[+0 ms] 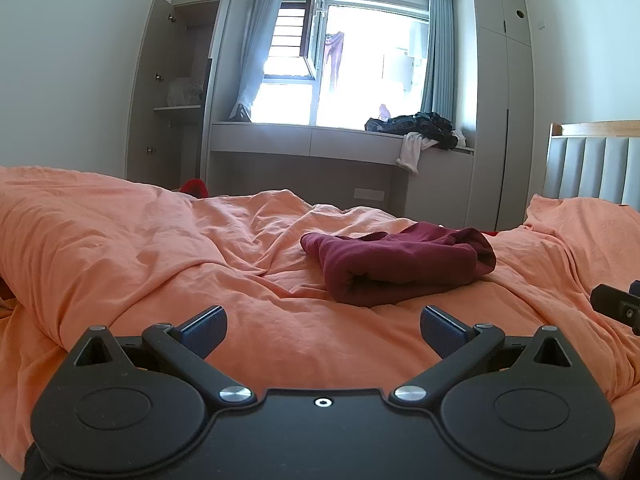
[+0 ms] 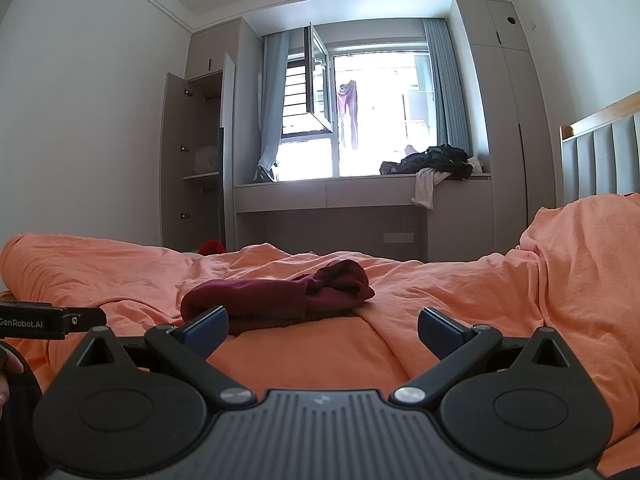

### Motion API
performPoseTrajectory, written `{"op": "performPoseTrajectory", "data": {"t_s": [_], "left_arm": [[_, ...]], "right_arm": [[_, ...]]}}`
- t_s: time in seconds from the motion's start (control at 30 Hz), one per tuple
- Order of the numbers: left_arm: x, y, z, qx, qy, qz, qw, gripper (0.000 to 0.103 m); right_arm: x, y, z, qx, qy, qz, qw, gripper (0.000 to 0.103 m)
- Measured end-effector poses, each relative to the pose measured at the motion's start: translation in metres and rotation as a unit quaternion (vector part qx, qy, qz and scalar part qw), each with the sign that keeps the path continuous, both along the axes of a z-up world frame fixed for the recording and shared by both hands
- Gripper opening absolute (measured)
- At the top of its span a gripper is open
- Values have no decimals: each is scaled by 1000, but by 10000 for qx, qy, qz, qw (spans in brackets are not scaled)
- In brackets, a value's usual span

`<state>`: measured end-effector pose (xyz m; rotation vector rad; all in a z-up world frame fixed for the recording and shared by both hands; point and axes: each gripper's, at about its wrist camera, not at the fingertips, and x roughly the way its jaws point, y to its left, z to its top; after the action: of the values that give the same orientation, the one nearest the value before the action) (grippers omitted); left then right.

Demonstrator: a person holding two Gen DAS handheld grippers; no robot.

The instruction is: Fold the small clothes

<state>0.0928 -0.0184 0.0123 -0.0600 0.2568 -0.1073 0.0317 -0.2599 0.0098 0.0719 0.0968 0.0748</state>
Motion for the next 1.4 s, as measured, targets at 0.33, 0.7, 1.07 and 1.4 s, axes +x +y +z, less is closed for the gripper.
{"op": "performPoseTrajectory", "data": {"t_s": [0.33,0.7,1.07,1.4], "left_arm": [[0,1,0,-33,17,-1,10000,103],[0,1,0,-33,16,4,10000,103],[0,1,0,-40,16,5,10000,103],[0,1,0,-36,16,6,10000,103]], "right_arm": [[-1,-1,0,23,-5,-18,10000,103],[-1,0,-1,23,-8,-18,10000,103],[-2,-6,0,91,-46,-62,9999,103],[-2,-3,0,76,-41,-71,9999,103]]}}
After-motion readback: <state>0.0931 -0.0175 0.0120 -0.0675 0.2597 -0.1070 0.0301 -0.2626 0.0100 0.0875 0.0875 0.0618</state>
